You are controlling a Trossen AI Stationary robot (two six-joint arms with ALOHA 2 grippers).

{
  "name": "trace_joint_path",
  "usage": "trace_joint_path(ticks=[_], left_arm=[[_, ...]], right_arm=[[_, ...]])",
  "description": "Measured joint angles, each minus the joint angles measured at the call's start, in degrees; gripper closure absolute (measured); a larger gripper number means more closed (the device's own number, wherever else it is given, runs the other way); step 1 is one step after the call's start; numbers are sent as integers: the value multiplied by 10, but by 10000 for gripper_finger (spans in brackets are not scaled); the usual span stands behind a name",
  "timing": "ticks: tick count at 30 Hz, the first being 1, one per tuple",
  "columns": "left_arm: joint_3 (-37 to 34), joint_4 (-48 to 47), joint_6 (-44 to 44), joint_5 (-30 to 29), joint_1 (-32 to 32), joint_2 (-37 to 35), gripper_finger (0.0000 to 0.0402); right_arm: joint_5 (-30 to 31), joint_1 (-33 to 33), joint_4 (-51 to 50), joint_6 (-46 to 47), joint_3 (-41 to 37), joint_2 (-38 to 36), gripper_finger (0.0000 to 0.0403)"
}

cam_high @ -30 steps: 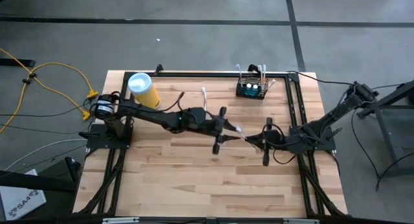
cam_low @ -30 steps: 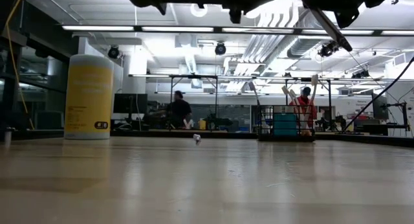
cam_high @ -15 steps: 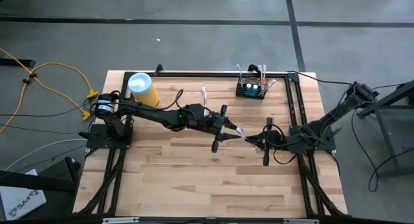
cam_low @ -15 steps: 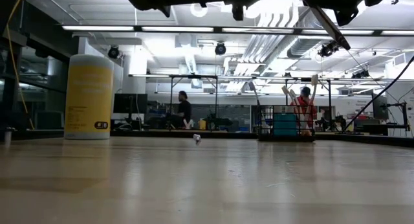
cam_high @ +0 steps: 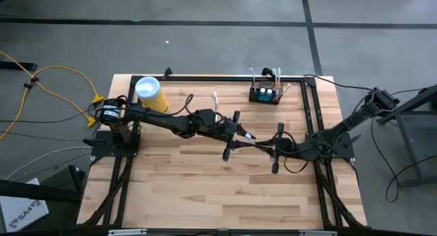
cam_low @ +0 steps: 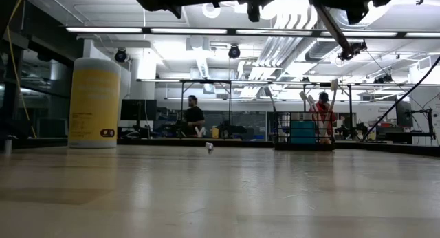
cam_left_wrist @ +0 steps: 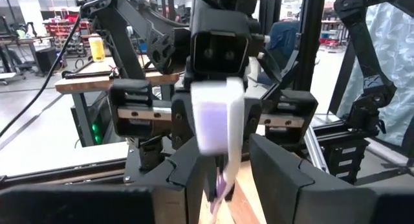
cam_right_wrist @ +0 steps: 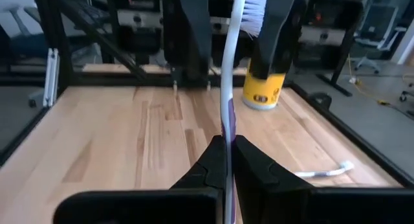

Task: Pick & Place toothbrushing station
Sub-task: Put the right violet toothbrush into the black wire organizer

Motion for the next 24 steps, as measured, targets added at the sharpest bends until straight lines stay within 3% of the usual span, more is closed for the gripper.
trace_joint_path(ticks=[24], left_arm=[[0,15,-13,0,0,0,294]], right_arm=[[15,2,24,-23,0,0,399]])
